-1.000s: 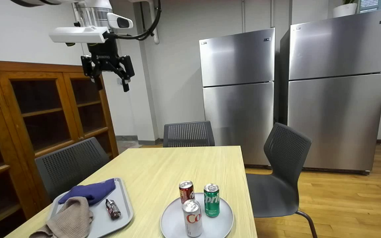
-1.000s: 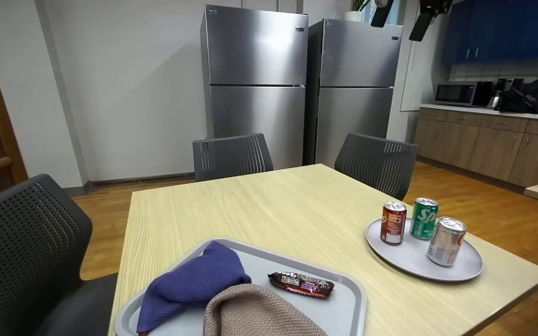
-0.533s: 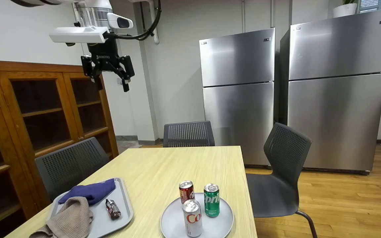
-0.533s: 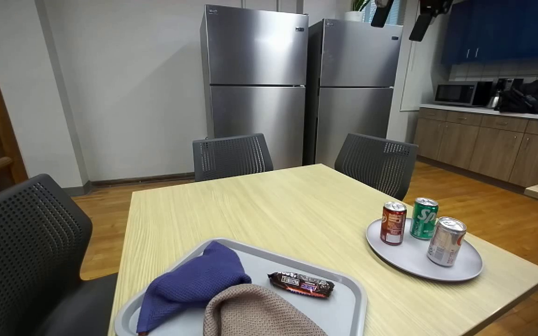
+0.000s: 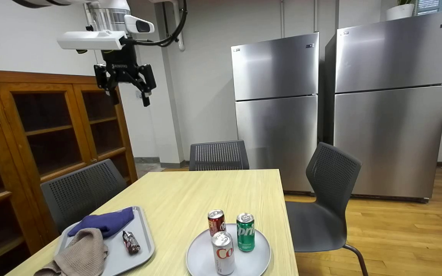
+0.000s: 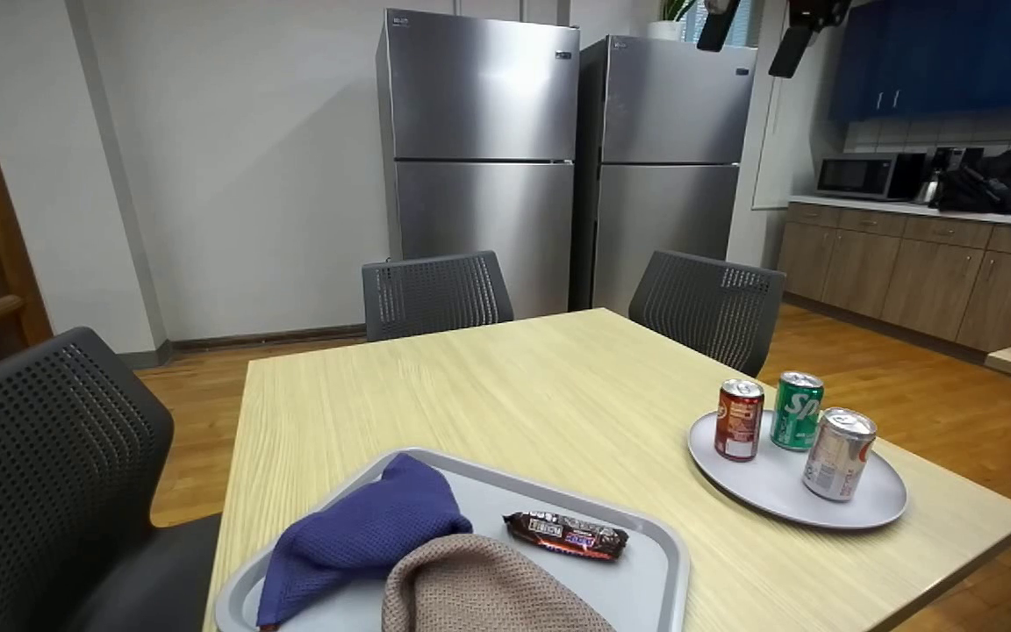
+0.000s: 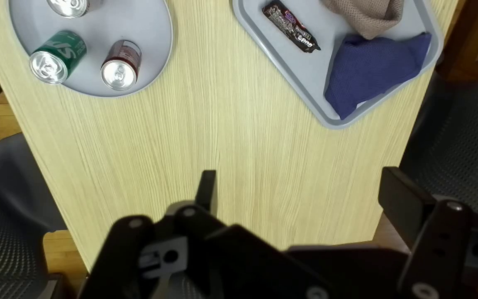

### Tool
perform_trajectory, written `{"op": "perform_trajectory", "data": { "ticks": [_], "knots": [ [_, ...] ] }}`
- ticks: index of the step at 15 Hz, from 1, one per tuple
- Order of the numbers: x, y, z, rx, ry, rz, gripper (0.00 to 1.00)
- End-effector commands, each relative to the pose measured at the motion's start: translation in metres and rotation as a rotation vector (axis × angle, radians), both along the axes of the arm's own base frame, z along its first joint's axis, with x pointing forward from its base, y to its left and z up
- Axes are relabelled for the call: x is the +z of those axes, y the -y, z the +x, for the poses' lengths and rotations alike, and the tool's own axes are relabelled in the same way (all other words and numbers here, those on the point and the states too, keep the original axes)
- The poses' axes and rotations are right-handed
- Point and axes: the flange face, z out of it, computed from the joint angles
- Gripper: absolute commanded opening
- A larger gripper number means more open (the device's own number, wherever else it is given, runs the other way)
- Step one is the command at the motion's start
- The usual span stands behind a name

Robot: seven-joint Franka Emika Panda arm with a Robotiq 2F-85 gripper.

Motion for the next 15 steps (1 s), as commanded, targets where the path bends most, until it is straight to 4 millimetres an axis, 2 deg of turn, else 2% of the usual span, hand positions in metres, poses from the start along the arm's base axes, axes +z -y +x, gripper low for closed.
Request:
{"op": "perform_trajectory", "data": {
  "ticks": [1, 8, 15],
  "knots": [
    [-0.002, -0.001, 0.001, -0.003, -0.005, -0.001, 1.0],
    [-0.032, -0.025, 0.013, 0.04, -0.005, -0.001, 1.0],
    [-0.073, -0.07, 0.031, 0.117, -0.011, 0.013, 1.0]
  ]
}}
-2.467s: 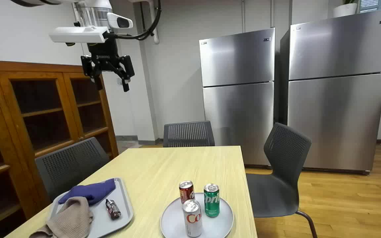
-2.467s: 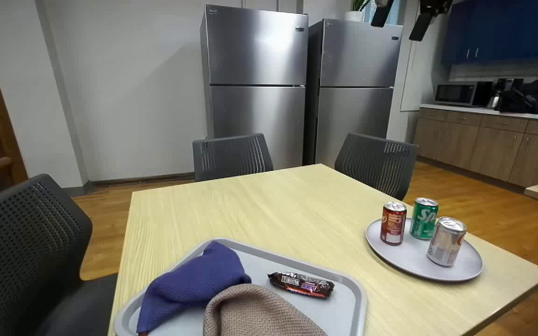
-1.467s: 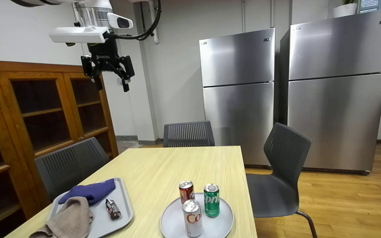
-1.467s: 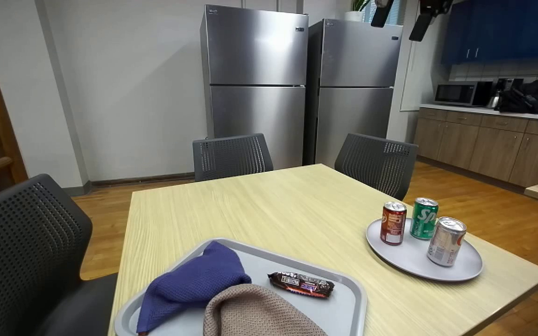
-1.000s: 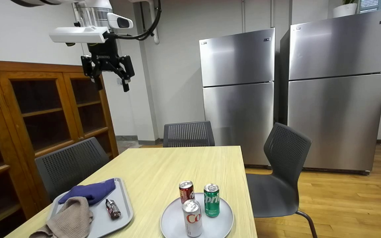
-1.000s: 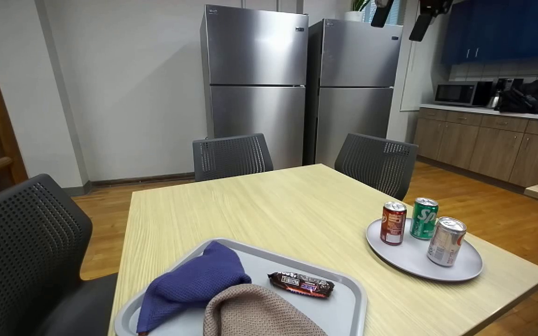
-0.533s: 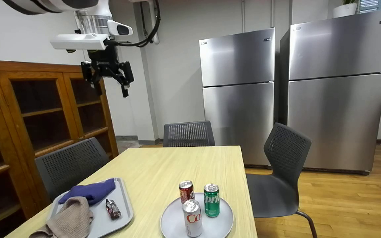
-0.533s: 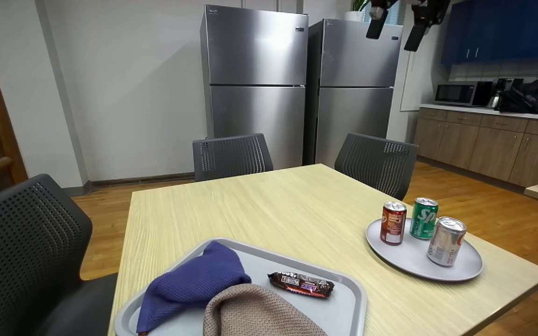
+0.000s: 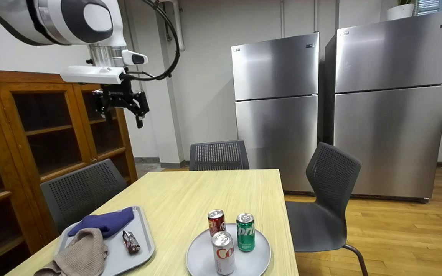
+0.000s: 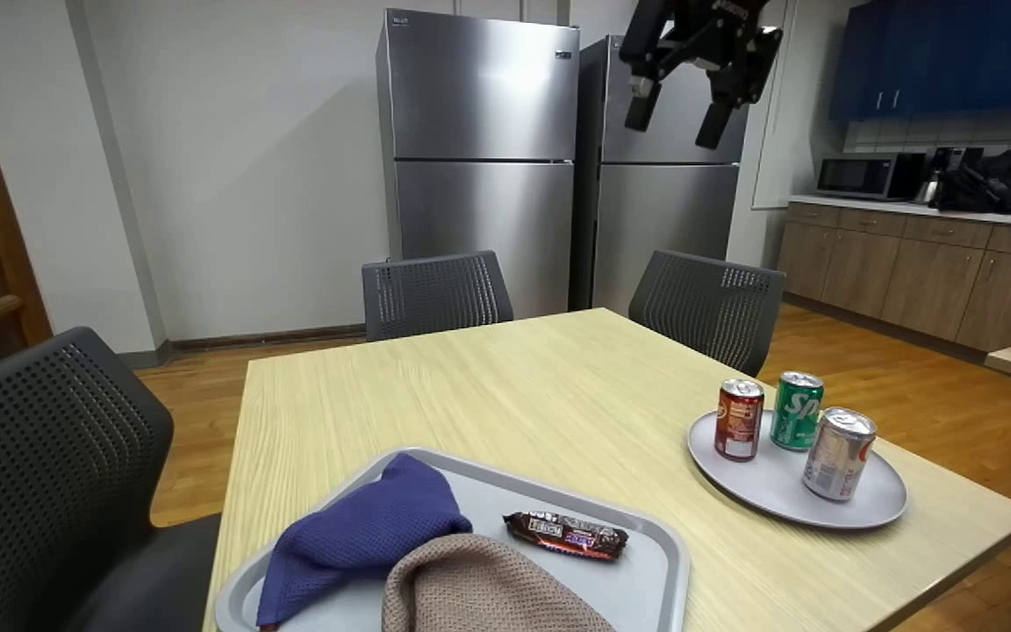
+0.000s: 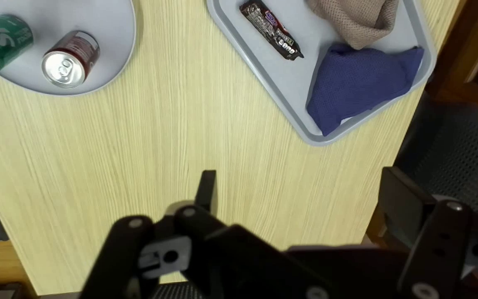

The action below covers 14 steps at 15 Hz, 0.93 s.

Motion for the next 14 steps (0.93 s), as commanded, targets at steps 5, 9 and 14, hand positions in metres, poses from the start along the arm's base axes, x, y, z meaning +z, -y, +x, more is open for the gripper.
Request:
{"op": "perform_trajectory", "data": {
  "ticks": [5, 9, 14],
  "knots": [
    [-0.04, -0.06, 0.015, 0.099, -0.026, 0.014, 1.0],
    [-0.063, -0.09, 0.017, 0.144, -0.064, 0.017, 1.0],
    [-0.094, -0.121, 0.019, 0.206, -0.119, 0.013, 1.0]
  ]
}}
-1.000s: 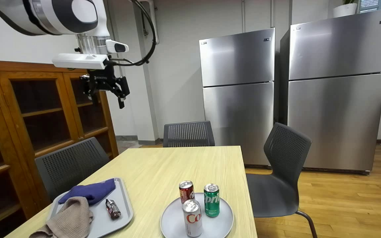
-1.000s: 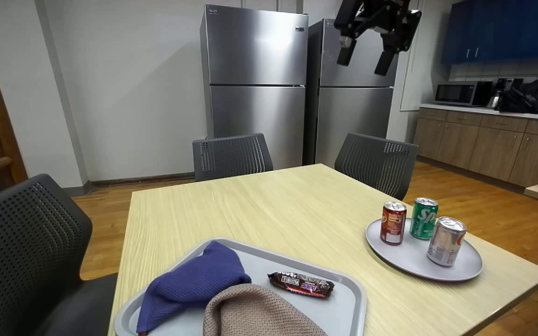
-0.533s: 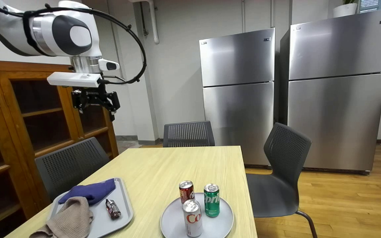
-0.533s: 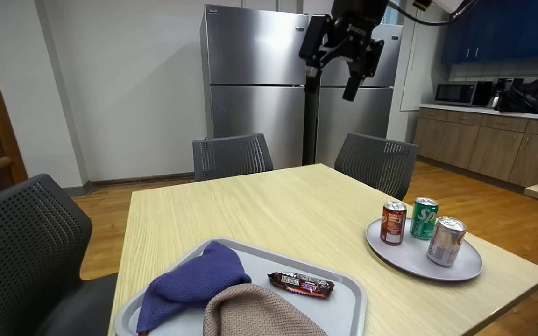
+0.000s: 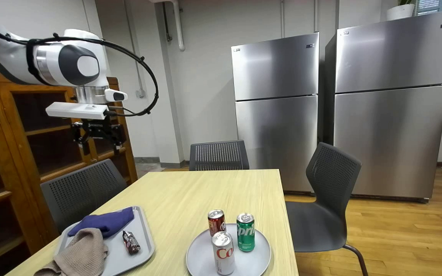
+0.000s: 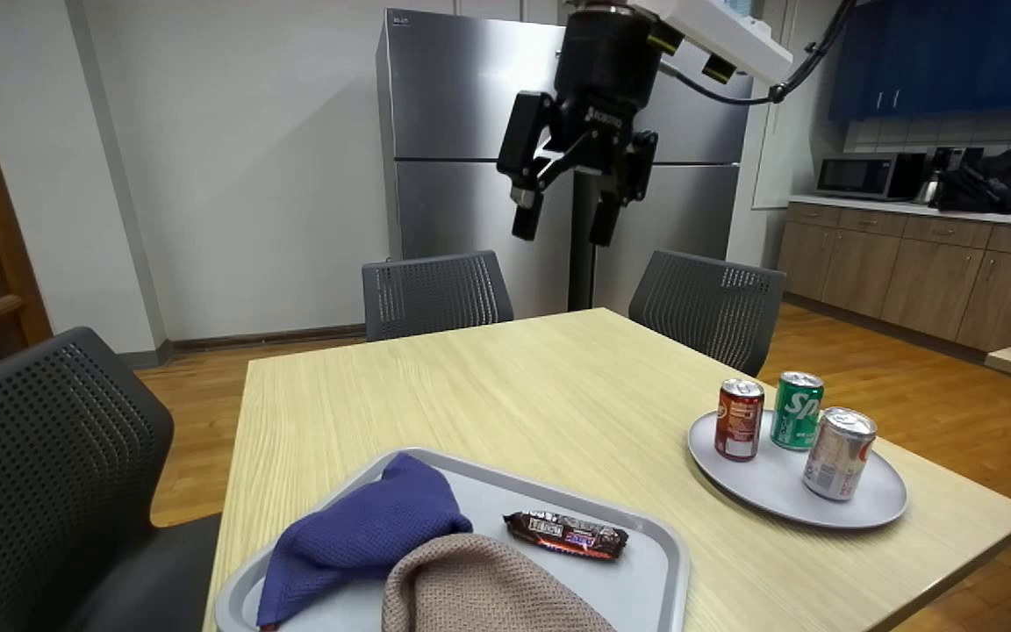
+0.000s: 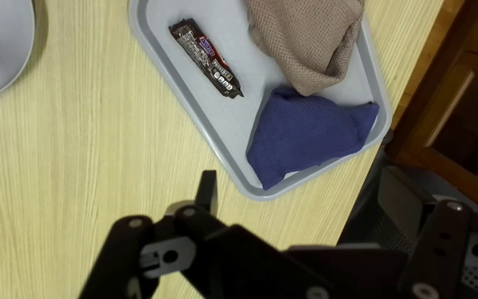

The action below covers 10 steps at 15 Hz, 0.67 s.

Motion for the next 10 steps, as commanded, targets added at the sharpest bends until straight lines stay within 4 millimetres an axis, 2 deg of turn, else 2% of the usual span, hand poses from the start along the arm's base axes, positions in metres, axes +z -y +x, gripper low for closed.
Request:
{"op": "perform_trajectory", "data": {
  "ticks": [1, 10],
  "knots": [
    [-0.018, -0.023, 0.008, 0.063, -0.029, 0.017, 1.0],
    [-0.082, -0.06, 0.012, 0.154, -0.118, -0.005, 1.0]
  ]
}}
